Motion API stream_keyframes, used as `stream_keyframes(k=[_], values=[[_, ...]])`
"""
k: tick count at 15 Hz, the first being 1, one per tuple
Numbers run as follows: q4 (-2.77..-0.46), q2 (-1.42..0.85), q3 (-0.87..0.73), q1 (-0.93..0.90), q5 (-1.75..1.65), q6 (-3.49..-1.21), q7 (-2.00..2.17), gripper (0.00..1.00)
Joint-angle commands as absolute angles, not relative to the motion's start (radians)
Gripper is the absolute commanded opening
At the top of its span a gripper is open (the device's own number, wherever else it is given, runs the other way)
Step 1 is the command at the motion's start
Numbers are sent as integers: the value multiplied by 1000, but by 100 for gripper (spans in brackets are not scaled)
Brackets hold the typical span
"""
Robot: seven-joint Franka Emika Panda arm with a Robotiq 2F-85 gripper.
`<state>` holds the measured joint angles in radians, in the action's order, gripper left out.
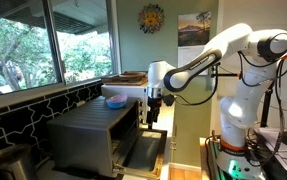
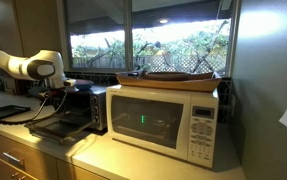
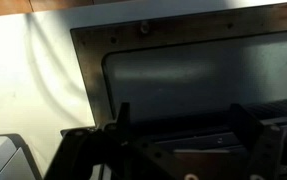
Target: Put the purple bowl in the toaster oven.
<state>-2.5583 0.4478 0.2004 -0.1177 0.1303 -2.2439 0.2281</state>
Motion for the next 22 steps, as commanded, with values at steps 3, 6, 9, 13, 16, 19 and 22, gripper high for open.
stream_keyframes(k=[3, 6, 9, 13, 16, 19, 22], values=[[-2555, 462, 181, -128, 137, -2236, 217, 100], [-2523, 523, 152, -122, 145, -2197, 207, 100], [-2462, 574, 121, -116, 160, -2164, 211, 100], [-2344, 601, 83, -120, 237, -2123, 221, 100], [-2264, 563, 93, -118, 303, -2124, 266, 100], [-2201, 499, 146, -82, 300, -2109, 411, 100], [-2138, 419, 202, -41, 258, -2088, 594, 100]])
